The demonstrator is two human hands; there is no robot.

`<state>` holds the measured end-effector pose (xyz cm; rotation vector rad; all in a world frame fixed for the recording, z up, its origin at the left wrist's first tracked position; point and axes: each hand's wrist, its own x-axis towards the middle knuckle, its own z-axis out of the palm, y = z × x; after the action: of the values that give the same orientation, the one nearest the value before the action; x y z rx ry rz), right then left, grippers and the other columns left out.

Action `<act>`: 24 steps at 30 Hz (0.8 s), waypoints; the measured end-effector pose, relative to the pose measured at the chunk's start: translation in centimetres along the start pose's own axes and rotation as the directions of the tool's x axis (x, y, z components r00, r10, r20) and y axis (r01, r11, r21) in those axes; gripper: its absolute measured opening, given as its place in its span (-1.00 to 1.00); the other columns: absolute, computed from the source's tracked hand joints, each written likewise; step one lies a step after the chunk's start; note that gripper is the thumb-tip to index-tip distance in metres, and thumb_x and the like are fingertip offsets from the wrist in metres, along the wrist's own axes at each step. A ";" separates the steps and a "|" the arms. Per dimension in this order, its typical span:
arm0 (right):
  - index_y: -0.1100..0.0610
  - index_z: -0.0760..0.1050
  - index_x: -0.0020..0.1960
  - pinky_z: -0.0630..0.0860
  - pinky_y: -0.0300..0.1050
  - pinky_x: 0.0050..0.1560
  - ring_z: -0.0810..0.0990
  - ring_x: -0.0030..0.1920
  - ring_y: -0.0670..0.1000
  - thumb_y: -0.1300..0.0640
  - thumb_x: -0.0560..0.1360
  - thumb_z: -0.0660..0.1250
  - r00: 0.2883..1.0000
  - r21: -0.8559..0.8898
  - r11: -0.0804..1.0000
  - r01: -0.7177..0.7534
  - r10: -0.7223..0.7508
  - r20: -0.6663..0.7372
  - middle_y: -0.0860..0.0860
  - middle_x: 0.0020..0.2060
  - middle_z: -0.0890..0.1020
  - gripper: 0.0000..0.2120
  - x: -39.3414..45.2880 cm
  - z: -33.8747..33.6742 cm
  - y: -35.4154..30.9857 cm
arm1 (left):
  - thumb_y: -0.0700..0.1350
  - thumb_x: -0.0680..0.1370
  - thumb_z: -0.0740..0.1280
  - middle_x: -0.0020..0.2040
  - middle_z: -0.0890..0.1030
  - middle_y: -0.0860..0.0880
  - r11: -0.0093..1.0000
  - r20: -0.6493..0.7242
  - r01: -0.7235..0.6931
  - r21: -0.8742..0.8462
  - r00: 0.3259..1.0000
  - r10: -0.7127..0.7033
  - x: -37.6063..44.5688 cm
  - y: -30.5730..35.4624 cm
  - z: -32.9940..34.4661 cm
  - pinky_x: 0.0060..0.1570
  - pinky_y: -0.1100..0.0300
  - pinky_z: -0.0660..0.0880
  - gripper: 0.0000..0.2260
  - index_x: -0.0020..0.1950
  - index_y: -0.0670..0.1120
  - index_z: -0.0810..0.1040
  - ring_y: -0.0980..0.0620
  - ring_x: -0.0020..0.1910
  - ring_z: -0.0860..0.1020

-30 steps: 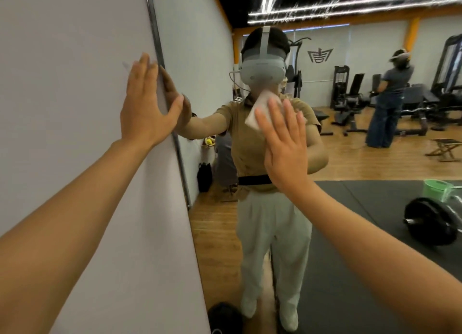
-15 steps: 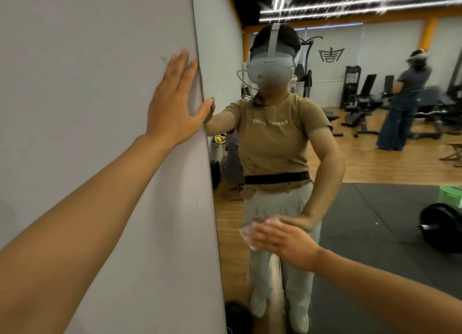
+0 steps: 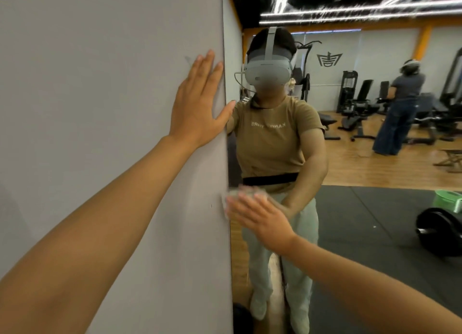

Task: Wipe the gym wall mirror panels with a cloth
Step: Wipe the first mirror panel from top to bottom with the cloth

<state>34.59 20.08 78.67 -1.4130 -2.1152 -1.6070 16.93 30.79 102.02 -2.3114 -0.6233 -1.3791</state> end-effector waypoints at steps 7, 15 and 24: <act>0.06 -0.06 0.62 -0.41 0.16 0.51 -0.27 0.58 0.13 0.00 0.46 0.37 0.886 -0.098 0.939 0.331 -0.274 0.373 0.03 0.60 -0.12 -0.12 -6.0 0.9 -1.9 | 0.11 0.64 0.21 0.62 0.08 -0.13 0.998 -0.012 -0.047 -0.050 0.999 0.046 -0.4 -0.3 0.2 0.51 0.12 -0.01 -0.38 0.60 -0.14 0.14 -0.10 0.60 0.02; 0.12 0.34 0.51 0.07 0.14 0.55 0.14 0.56 0.15 0.20 0.69 -0.04 0.908 0.160 0.908 -0.387 0.405 -0.106 0.09 0.52 0.29 -0.57 4.2 -5.3 5.9 | -0.14 0.61 0.27 0.54 0.26 -0.23 0.973 -0.109 0.067 -0.221 0.990 -0.093 -13.1 0.7 4.2 0.53 -0.10 0.11 -0.53 0.50 -0.25 0.31 -0.18 0.55 0.18; 0.01 0.25 0.56 -0.01 0.10 0.56 0.11 0.56 0.17 0.14 0.62 0.26 0.914 0.095 0.931 -0.352 0.364 -0.180 0.10 0.55 0.21 -0.48 2.0 -1.2 0.5 | -0.12 0.64 0.10 0.57 0.20 -0.19 0.933 -0.010 0.279 -0.227 0.957 -0.289 -28.1 4.2 10.9 0.55 -0.01 0.03 -0.55 0.54 -0.18 0.23 -0.13 0.57 0.14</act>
<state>33.38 20.27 80.69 -1.4531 -1.6643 -1.4563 15.28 28.05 71.79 -2.4288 -0.8564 -1.7048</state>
